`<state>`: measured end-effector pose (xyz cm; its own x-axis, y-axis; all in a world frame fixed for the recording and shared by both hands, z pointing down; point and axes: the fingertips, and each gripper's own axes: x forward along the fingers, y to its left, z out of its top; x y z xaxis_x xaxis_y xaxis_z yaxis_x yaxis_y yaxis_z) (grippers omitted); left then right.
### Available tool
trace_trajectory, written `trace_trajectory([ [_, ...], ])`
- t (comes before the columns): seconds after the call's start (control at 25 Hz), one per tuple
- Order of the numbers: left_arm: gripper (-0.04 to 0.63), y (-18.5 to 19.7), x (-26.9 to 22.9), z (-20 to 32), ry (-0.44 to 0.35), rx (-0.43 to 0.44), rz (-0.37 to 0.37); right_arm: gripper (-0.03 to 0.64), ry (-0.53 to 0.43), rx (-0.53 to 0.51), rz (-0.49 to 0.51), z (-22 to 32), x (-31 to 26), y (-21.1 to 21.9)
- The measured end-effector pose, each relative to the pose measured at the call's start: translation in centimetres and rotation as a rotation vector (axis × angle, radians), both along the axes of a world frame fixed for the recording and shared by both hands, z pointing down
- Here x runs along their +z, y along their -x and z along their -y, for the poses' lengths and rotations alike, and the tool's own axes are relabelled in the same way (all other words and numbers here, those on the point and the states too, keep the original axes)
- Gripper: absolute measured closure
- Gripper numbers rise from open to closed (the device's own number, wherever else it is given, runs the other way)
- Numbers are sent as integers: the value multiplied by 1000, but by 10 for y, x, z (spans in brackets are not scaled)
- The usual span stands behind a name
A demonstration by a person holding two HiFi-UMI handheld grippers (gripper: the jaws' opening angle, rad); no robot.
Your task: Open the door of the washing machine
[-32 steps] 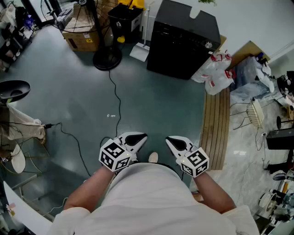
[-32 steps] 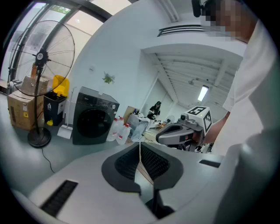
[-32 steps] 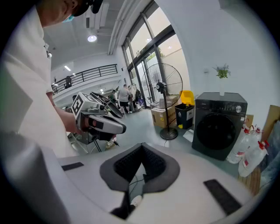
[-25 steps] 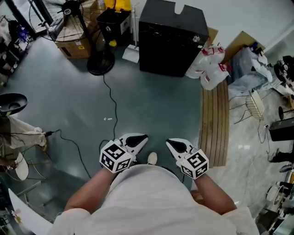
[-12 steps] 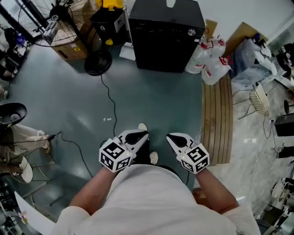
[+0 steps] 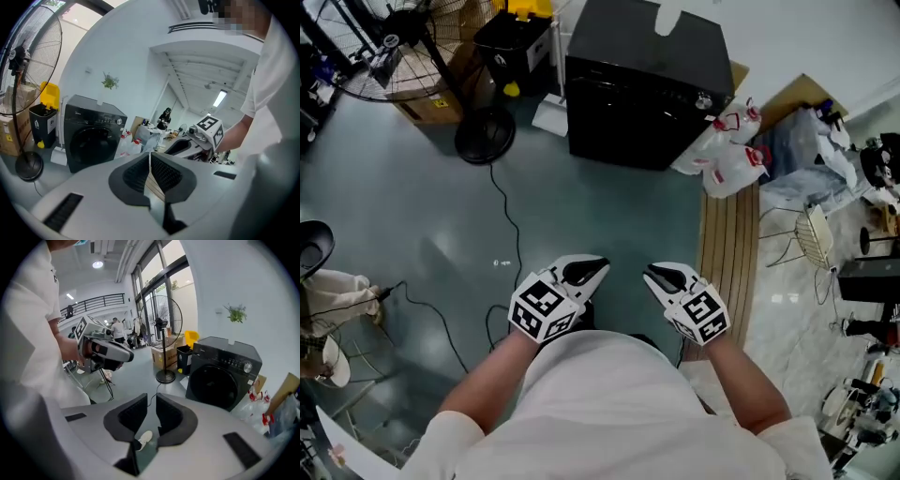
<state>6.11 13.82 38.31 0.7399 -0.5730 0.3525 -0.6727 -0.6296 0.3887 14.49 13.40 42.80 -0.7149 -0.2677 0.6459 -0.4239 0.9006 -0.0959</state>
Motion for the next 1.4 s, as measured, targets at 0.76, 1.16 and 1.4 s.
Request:
trace_trajectory([
  [0.76,571,89,17,134,87,-384,18,531,-222,-519,-359,314,96,149],
  [1.16,571,80,24,208,131,-652,-32,512,-378,-717,-610,449,205,203],
  [1.4,571,80,38,219,172,-740,-32,497,-453,-771,-698,480,254,246],
])
